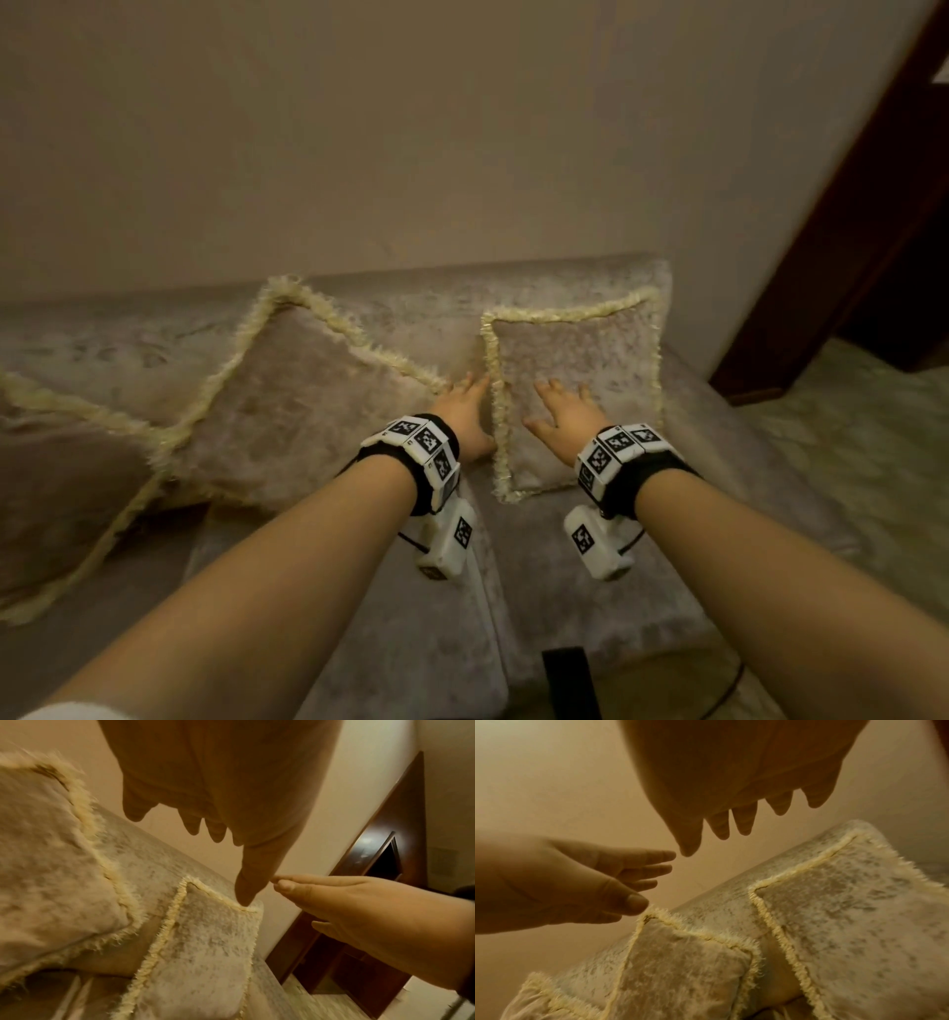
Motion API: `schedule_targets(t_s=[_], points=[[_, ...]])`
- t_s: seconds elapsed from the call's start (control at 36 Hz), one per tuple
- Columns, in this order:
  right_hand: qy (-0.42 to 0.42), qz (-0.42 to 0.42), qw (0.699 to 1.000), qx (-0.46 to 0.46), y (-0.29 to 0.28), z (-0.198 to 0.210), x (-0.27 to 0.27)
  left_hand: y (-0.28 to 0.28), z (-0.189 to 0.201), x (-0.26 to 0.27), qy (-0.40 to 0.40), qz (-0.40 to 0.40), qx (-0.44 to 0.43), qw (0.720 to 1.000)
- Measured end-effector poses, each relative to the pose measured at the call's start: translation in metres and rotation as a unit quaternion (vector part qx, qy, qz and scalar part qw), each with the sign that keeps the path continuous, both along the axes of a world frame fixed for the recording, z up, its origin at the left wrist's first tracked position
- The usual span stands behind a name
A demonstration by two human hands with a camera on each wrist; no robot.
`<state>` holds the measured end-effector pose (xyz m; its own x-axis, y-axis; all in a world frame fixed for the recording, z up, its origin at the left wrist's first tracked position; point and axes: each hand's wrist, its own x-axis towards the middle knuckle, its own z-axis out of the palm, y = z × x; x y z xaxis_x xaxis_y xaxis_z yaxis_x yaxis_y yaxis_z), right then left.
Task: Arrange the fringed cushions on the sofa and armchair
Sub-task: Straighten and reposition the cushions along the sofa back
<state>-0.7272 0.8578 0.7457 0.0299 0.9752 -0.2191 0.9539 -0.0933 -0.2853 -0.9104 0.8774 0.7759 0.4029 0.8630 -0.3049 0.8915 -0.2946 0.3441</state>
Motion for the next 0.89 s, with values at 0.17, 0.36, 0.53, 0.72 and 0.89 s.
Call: schedule_targets(t_s=[0.17, 0.36, 0.53, 0.72, 0.89], points=[[-0.013, -0.035, 0.999, -0.01, -0.019, 0.007, 0.103, -0.008, -0.003, 0.107, 0.019, -0.018, -0.006, 1.0], [-0.017, -0.055, 0.998, -0.012, -0.031, 0.0, 0.195, -0.01, -0.01, 0.199, 0.024, -0.026, -0.011, 0.999], [-0.017, -0.054, 0.998, -0.018, -0.024, -0.018, 0.247, -0.003, -0.02, 0.247, 0.023, -0.031, -0.025, 0.999], [-0.014, -0.051, 0.998, -0.024, 0.012, -0.032, 0.268, 0.033, -0.032, 0.264, 0.031, -0.02, -0.046, 0.998], [-0.023, -0.023, 0.999, -0.028, 0.056, -0.055, 0.278, 0.09, -0.046, 0.274, 0.05, -0.022, -0.041, 0.998]])
